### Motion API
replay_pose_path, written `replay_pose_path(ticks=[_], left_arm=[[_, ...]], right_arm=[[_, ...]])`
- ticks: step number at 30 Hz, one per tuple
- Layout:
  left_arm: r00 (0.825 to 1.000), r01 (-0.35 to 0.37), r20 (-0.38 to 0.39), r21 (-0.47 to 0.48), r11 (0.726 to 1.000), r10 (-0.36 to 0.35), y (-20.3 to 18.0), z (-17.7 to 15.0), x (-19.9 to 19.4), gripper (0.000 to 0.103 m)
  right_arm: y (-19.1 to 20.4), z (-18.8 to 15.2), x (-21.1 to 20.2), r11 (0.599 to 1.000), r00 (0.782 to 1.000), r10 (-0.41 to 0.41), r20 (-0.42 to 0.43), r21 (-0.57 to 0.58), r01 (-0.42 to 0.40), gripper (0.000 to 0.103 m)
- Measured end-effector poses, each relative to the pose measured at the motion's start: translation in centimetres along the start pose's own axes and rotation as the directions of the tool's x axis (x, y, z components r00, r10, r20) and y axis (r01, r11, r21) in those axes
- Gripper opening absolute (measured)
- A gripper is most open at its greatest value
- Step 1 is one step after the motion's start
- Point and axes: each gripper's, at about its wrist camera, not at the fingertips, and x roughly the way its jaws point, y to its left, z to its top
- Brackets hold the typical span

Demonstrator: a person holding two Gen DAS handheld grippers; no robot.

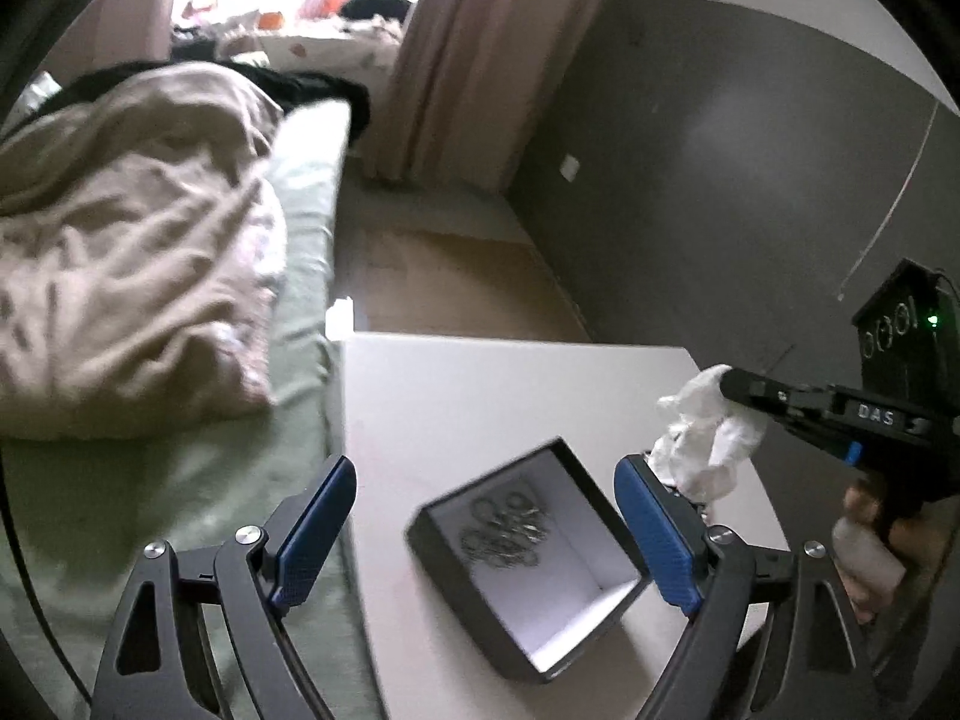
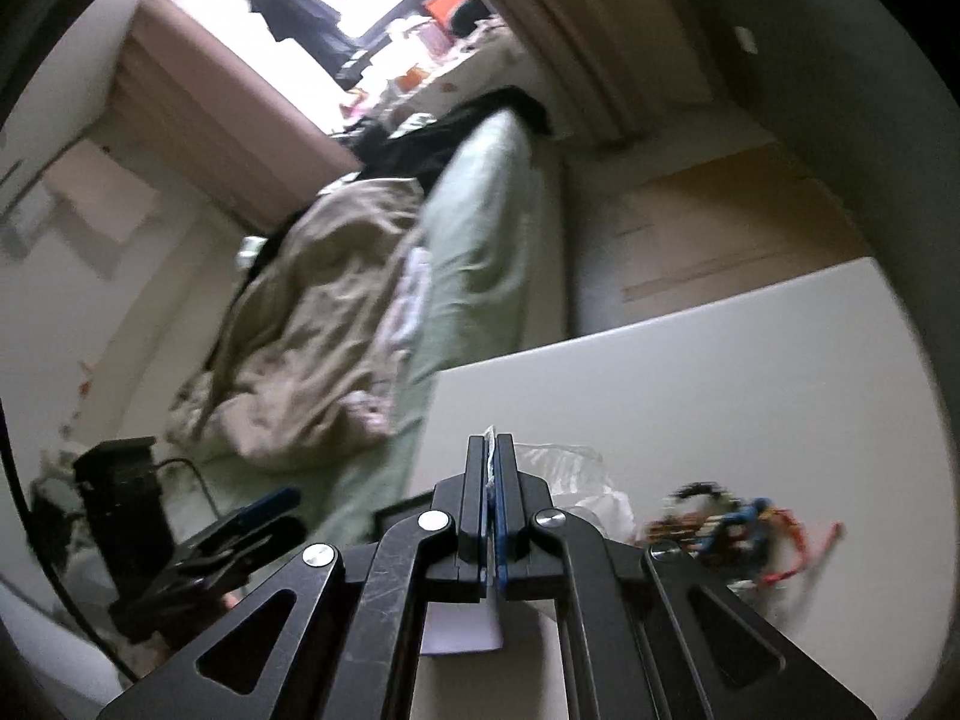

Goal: Organize jewelry

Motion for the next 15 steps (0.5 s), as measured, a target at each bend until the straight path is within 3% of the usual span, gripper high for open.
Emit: replay_pose_path(ticks=[5, 8, 9, 11, 12, 15], left_arm=[[0.997, -0.043, 0.067, -0.013, 0.999, 0.044, 0.8, 0.1, -2.1, 0.088], [0.994, -0.067, 0.090, -0.006, 0.998, 0.067, 1.2, 0.4, -3.0, 0.088], [0.993, -0.073, 0.095, -0.003, 0.997, 0.073, 1.3, 0.4, -3.4, 0.088], [0.989, -0.104, 0.104, 0.010, 0.995, 0.102, 1.0, 0.4, -3.9, 0.088], [0.986, -0.127, 0.108, 0.024, 0.992, 0.124, 0.7, 0.4, -4.1, 0.088], [0.981, -0.161, 0.121, 0.060, 0.985, 0.153, -0.2, 0.5, -4.7, 0.088]], right_arm=[[2.9, -0.8, 1.5, 0.993, 0.993, 0.109, -0.044, -0.029, -0.110, 0.003], [4.3, -1.2, 3.0, 0.992, 0.992, 0.101, -0.071, -0.068, -0.106, 0.004], [4.6, -1.4, 4.0, 0.992, 0.990, 0.095, -0.101, -0.074, -0.103, 0.009], [4.0, -1.7, 5.2, 0.996, 0.988, 0.064, -0.143, -0.051, -0.072, 0.046], [3.6, -1.9, 5.4, 0.998, 0.990, 0.045, -0.135, -0.043, -0.051, 0.071], [2.4, -2.0, 4.6, 0.999, 0.993, 0.028, -0.111, -0.023, -0.031, 0.075]])
